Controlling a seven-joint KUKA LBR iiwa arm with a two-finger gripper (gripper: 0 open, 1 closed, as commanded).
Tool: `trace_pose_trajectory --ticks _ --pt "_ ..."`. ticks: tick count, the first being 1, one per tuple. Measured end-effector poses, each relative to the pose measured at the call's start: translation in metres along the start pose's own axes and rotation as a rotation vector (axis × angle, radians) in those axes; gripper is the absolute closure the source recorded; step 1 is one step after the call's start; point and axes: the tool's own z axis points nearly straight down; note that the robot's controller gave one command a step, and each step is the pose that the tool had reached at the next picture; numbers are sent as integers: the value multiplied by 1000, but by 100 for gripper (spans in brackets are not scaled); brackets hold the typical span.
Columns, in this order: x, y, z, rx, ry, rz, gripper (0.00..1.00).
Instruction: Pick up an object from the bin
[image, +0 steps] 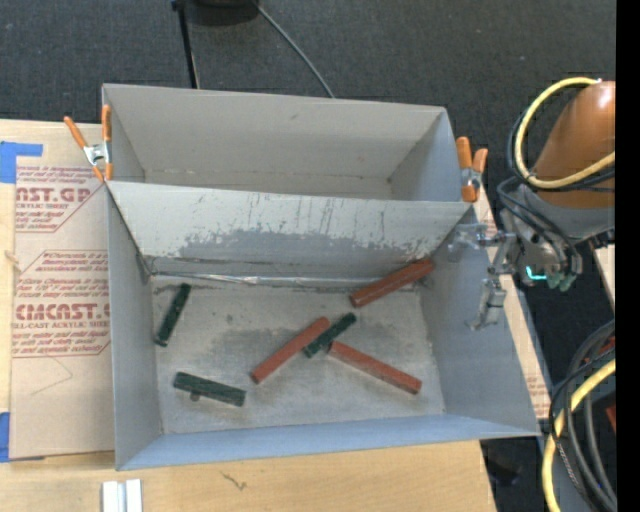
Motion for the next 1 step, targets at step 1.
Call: trace_pose_trajectory --ticks 1 --pt "-2 1 -4 1 -8 -2 0"
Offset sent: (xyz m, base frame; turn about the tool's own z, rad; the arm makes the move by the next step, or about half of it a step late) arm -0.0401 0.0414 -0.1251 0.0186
